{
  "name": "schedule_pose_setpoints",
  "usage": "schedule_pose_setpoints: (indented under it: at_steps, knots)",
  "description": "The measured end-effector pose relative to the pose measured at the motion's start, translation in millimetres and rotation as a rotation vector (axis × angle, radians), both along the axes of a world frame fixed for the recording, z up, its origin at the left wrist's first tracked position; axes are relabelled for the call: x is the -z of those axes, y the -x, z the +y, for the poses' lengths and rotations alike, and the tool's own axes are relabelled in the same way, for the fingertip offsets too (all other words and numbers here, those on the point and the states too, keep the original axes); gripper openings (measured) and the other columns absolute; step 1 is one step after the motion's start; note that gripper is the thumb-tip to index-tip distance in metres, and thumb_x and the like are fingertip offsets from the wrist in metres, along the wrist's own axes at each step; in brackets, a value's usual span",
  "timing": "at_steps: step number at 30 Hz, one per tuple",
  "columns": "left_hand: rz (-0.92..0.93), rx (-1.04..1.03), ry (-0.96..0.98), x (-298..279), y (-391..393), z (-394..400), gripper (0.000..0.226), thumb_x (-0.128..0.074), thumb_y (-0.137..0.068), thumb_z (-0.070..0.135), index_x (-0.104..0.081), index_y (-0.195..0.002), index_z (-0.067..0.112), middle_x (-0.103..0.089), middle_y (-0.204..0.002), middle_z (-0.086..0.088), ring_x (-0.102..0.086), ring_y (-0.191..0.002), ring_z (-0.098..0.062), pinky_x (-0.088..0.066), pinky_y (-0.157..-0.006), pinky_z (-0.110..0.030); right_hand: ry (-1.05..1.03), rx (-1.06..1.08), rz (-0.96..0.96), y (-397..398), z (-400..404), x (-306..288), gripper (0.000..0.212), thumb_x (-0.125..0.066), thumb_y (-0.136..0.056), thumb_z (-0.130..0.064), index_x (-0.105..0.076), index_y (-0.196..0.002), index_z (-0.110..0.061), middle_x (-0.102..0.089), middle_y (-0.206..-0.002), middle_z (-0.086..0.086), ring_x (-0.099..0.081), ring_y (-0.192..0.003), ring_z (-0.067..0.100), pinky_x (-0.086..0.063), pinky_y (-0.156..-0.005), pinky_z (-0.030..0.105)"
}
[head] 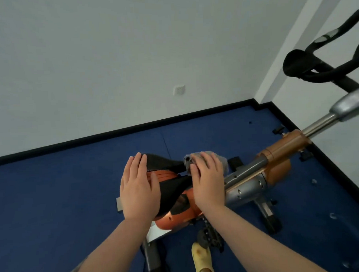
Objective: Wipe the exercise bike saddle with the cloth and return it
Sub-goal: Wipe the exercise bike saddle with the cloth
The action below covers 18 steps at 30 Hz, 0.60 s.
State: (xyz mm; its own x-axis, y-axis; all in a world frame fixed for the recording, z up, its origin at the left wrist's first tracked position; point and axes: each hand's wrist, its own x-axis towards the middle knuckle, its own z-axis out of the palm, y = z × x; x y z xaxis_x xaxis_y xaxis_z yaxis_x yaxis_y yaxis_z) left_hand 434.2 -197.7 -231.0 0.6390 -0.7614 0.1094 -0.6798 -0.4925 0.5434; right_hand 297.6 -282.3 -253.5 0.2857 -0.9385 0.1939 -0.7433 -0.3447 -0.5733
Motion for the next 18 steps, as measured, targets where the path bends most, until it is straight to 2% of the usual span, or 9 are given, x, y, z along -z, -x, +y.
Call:
schedule_pose_setpoints:
  at_steps: [2, 4, 5, 7, 9, 11, 12, 15, 18]
  knots:
    - [-0.001, 0.004, -0.009, -0.5, -0.4, -0.2, 0.05, -0.041, -0.094, 0.024, -0.034, -0.143, 0.017, -0.031, -0.153, 0.004, -0.016, -0.143, -0.013, -0.024, -0.116, -0.041, -0.003, -0.071, -0.083, 9.3, 10.5, 6.0, 0.043, -0.03, -0.099, -0.042, -0.048, -0.138, -0.031, -0.037, -0.152, -0.008, -0.015, -0.146, 0.011, -0.018, -0.119, 0.035]
    - [-0.005, 0.009, -0.015, -0.2, -1.0, 0.0, 0.05, -0.041, -0.094, 0.025, -0.034, -0.143, 0.017, -0.03, -0.153, 0.004, -0.016, -0.143, -0.013, -0.025, -0.116, -0.042, -0.082, -0.08, -0.194, 19.4, 7.0, 12.0, 0.039, -0.028, -0.101, -0.043, -0.039, -0.139, -0.04, -0.025, -0.156, -0.012, -0.006, -0.147, 0.003, -0.012, -0.12, 0.033]
    - [-0.007, 0.011, -0.018, -0.4, -1.2, -0.3, 0.05, -0.041, -0.094, 0.025, -0.033, -0.143, 0.017, -0.03, -0.153, 0.004, -0.015, -0.144, -0.013, -0.025, -0.116, -0.042, -0.164, -0.04, -0.293, 20.8, 3.3, 11.2, 0.036, -0.029, -0.103, -0.04, -0.033, -0.138, -0.044, -0.022, -0.156, -0.014, -0.005, -0.146, 0.001, -0.011, -0.121, 0.034]
    - [-0.011, 0.017, -0.02, 0.3, -1.5, -0.5, 0.05, -0.041, -0.094, 0.025, -0.033, -0.143, 0.017, -0.03, -0.153, 0.005, -0.015, -0.144, -0.013, -0.025, -0.115, -0.042, -0.337, 0.111, -0.536, 17.8, 0.6, 7.2, 0.041, -0.028, -0.103, -0.037, -0.026, -0.144, -0.039, -0.02, -0.157, -0.014, -0.01, -0.146, 0.001, -0.014, -0.122, 0.039]
    - [-0.018, 0.024, -0.016, 1.5, -2.0, -0.3, 0.05, -0.041, -0.094, 0.026, -0.034, -0.143, 0.017, -0.031, -0.153, 0.004, -0.015, -0.143, -0.014, -0.025, -0.115, -0.043, -0.374, 0.241, -0.64, 6.6, 10.5, 0.7, 0.044, -0.026, -0.103, -0.039, -0.025, -0.147, -0.036, -0.018, -0.158, -0.014, -0.01, -0.146, 0.003, -0.014, -0.122, 0.038]
    - [-0.02, 0.033, -0.012, 2.9, -2.4, -0.4, 0.05, -0.04, -0.094, 0.026, -0.034, -0.143, 0.017, -0.031, -0.152, 0.004, -0.015, -0.143, -0.014, -0.026, -0.115, -0.044, -0.311, 0.271, -0.62, -8.1, 33.1, -1.7, 0.038, -0.024, -0.103, -0.041, -0.029, -0.139, -0.05, -0.009, -0.157, -0.02, -0.002, -0.146, 0.0, -0.01, -0.121, 0.032]
    - [-0.019, 0.034, -0.008, 3.4, -2.6, -0.5, 0.05, -0.04, -0.094, 0.027, -0.034, -0.142, 0.017, -0.031, -0.152, 0.004, -0.015, -0.143, -0.014, -0.027, -0.114, -0.046, -0.29, 0.248, -0.601, -16.9, 46.7, -1.9, 0.038, -0.022, -0.102, -0.043, -0.03, -0.139, -0.05, -0.002, -0.157, -0.022, 0.003, -0.146, -0.001, -0.009, -0.121, 0.033]
    - [-0.018, 0.053, -0.001, 3.2, -3.3, -0.1, 0.05, -0.039, -0.093, 0.027, -0.034, -0.142, 0.017, -0.032, -0.152, 0.003, -0.016, -0.143, -0.016, -0.03, -0.112, -0.049, -0.326, 0.205, -0.556, -38.2, 72.5, 2.5, 0.052, -0.019, -0.101, -0.046, -0.012, -0.152, -0.034, 0.019, -0.156, -0.02, 0.013, -0.145, 0.0, -0.004, -0.121, 0.033]
    - [-0.003, 0.072, 0.002, 2.8, -4.5, -0.9, 0.05, -0.037, -0.094, 0.027, -0.032, -0.143, 0.017, -0.029, -0.154, 0.003, -0.013, -0.144, -0.017, -0.025, -0.115, -0.047, -0.414, 0.264, -0.556, -46.8, 59.6, -5.5, 0.057, -0.018, -0.103, -0.041, 0.005, -0.152, -0.025, 0.027, -0.158, -0.004, 0.017, -0.146, 0.01, -0.001, -0.121, 0.034]
